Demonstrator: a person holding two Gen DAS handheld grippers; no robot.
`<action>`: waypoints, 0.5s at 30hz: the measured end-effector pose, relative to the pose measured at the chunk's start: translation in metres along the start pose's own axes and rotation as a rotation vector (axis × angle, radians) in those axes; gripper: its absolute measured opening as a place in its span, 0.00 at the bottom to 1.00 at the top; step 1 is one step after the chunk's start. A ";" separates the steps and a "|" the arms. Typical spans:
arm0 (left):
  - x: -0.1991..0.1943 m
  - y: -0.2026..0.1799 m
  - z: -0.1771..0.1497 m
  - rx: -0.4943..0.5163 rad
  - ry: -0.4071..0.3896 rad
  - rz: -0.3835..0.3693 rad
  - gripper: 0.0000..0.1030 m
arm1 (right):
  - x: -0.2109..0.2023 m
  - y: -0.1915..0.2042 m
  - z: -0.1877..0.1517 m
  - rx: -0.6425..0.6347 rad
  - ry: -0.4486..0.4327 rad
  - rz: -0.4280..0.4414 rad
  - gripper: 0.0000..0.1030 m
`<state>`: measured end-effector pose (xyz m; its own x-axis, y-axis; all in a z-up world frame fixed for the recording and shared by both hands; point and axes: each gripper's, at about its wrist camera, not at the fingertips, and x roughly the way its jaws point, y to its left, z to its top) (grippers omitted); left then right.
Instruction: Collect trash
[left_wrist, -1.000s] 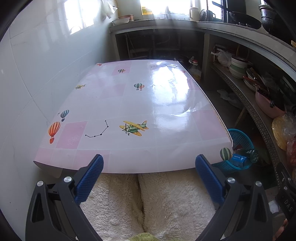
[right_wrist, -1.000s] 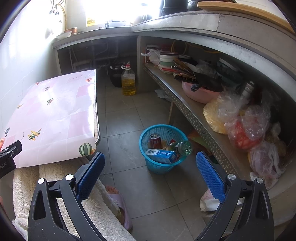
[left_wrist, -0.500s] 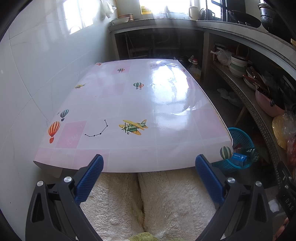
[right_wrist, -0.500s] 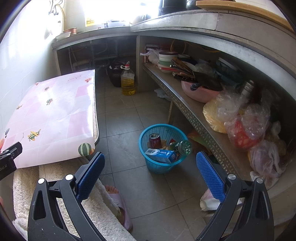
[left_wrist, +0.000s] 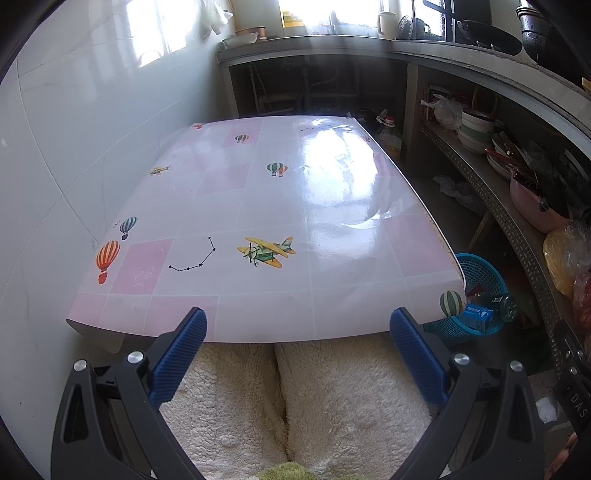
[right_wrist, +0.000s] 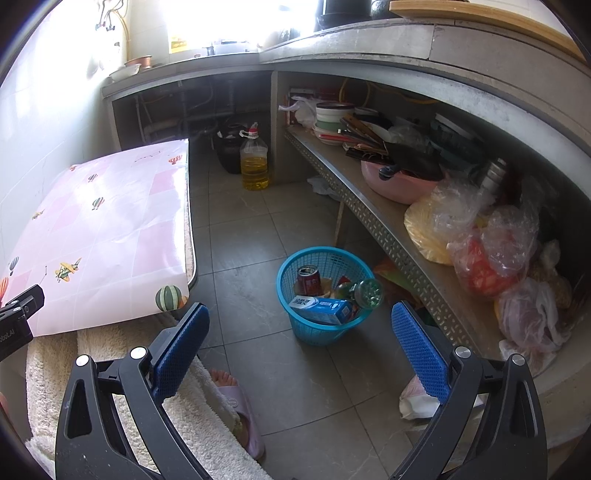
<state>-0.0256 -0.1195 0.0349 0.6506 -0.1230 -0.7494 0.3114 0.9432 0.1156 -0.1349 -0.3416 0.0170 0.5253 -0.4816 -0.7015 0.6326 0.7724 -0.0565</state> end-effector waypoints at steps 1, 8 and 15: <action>0.000 0.000 0.000 0.000 0.000 0.000 0.95 | 0.000 0.000 0.000 0.000 0.000 0.000 0.92; 0.000 -0.001 0.000 0.001 0.002 -0.001 0.95 | 0.000 -0.001 0.000 0.000 -0.001 0.000 0.92; 0.001 -0.001 -0.003 -0.001 0.007 -0.001 0.95 | 0.000 -0.003 0.000 0.002 -0.002 0.001 0.92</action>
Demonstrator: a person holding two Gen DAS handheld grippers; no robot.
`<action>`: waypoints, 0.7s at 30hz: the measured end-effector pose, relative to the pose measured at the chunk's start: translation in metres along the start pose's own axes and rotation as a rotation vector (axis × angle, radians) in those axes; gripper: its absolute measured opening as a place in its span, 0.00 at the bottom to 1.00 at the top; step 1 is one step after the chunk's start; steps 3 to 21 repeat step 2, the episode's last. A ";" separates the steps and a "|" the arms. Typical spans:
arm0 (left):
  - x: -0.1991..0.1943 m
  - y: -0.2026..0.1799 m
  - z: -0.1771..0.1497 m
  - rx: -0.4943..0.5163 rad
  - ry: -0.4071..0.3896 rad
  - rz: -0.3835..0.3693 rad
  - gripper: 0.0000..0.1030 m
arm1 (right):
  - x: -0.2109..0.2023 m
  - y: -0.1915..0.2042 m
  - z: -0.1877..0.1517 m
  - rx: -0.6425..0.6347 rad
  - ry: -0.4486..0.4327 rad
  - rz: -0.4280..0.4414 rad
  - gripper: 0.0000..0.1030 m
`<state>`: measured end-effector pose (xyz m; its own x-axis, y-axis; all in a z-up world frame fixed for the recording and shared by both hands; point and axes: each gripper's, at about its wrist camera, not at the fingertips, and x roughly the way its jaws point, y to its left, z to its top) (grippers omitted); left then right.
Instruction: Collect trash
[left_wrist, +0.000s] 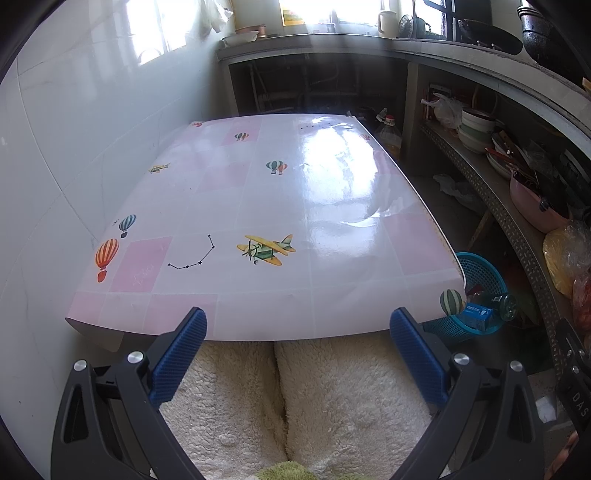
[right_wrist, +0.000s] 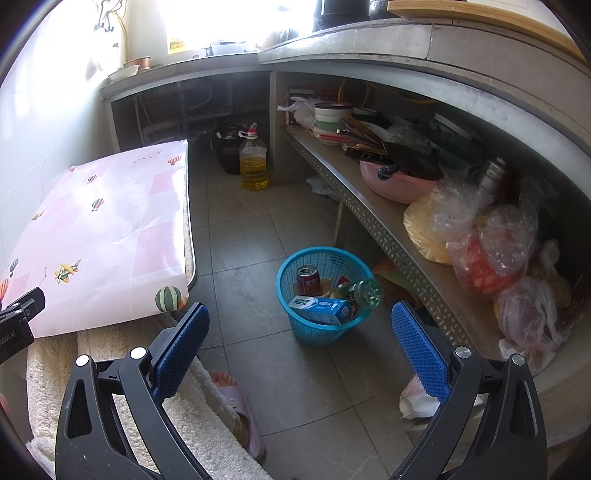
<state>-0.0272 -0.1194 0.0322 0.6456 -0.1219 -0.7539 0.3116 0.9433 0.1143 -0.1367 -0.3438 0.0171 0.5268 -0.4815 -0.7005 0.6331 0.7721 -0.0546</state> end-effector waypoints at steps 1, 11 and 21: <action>0.000 0.000 0.000 0.001 0.000 0.000 0.95 | 0.000 0.000 0.000 0.000 0.000 0.000 0.92; 0.000 0.000 0.000 0.001 0.000 -0.001 0.95 | 0.000 -0.001 0.000 -0.001 0.001 0.001 0.92; 0.000 0.000 0.000 0.001 0.000 -0.001 0.95 | 0.000 -0.001 0.000 -0.001 0.001 0.001 0.92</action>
